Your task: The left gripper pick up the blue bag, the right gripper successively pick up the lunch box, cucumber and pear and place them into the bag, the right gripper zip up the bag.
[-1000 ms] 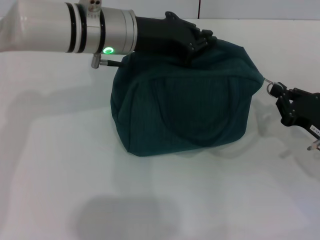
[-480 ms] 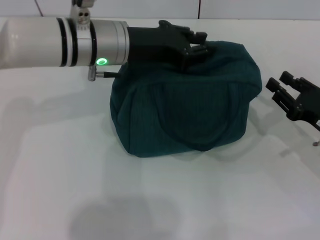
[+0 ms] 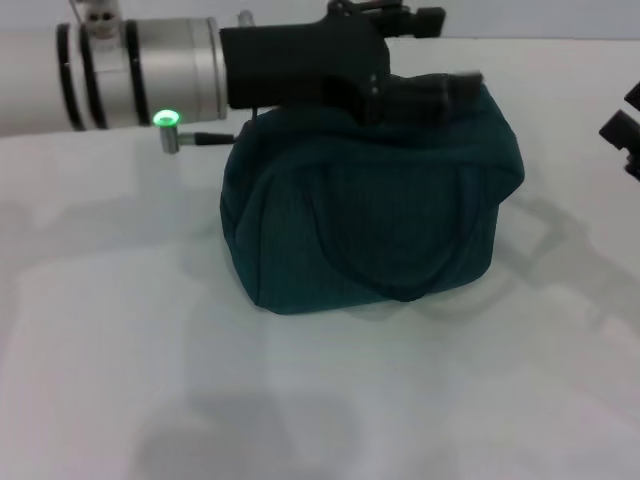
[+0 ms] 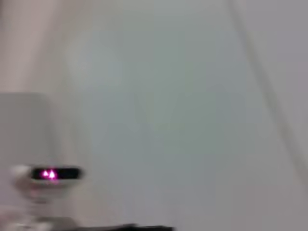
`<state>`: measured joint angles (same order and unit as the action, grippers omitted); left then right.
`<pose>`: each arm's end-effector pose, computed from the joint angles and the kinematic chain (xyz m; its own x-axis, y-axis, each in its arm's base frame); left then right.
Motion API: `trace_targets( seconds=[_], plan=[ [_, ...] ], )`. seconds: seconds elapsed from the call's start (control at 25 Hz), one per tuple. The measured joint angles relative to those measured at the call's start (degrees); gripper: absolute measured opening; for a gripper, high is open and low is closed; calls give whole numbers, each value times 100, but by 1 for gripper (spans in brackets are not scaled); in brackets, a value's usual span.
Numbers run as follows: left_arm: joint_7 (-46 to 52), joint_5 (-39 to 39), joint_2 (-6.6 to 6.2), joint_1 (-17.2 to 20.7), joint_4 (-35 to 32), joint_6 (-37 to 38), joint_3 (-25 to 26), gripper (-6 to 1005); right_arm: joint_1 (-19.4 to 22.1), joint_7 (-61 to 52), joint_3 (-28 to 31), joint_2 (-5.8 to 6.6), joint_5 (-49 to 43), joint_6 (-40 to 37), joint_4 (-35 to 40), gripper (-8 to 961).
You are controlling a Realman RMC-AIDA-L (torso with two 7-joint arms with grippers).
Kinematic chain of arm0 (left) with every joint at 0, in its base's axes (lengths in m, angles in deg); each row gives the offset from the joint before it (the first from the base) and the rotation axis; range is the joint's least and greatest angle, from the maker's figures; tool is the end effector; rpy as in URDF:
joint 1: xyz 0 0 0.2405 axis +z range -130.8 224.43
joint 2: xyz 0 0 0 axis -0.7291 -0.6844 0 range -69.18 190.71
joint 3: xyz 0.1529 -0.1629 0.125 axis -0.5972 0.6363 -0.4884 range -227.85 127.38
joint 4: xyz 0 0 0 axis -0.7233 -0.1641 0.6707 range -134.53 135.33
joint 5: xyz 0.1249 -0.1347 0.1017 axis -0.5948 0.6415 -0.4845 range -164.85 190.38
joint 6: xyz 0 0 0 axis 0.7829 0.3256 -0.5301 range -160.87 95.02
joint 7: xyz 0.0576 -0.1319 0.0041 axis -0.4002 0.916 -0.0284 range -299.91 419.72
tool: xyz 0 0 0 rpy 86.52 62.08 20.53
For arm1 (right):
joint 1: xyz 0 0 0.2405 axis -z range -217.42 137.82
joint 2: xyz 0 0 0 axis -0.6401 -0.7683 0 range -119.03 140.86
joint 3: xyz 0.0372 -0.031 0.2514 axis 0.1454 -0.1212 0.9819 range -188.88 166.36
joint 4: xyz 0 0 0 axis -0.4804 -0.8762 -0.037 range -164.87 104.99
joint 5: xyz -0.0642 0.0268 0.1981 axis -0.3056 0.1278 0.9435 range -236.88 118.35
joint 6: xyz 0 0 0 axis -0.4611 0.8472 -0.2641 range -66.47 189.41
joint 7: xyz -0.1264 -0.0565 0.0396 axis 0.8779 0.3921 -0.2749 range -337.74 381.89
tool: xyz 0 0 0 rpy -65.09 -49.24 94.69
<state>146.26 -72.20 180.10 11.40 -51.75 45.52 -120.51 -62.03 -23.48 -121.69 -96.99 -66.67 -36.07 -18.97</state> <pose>-0.1182 0.3688 -0.0095 0.7733 0.0679 0.6304 0.1890 -0.9737 -0.1270 0.2850 0.2871 0.0379 0.4439 0.0428 -0.8950 -0.5306 -0.7924 -0.3011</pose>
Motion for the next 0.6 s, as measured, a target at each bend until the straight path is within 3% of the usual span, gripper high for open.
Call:
trace_targets(
  seconds=[0.12, 0.36, 0.6],
  plan=[
    [-324, 51, 5, 59, 7, 610, 91, 766, -236, -512, 12, 341, -621, -688, -4, 584],
    [-972, 796, 3, 406, 552, 1225, 118, 842, -475, -742, 24, 702, -1368, -1787, -44, 594],
    [-1700, 1759, -4, 1113, 1100, 1488, 127, 833, -473, -743, 31, 800, -1475, -1822, -54, 595]
  ],
)
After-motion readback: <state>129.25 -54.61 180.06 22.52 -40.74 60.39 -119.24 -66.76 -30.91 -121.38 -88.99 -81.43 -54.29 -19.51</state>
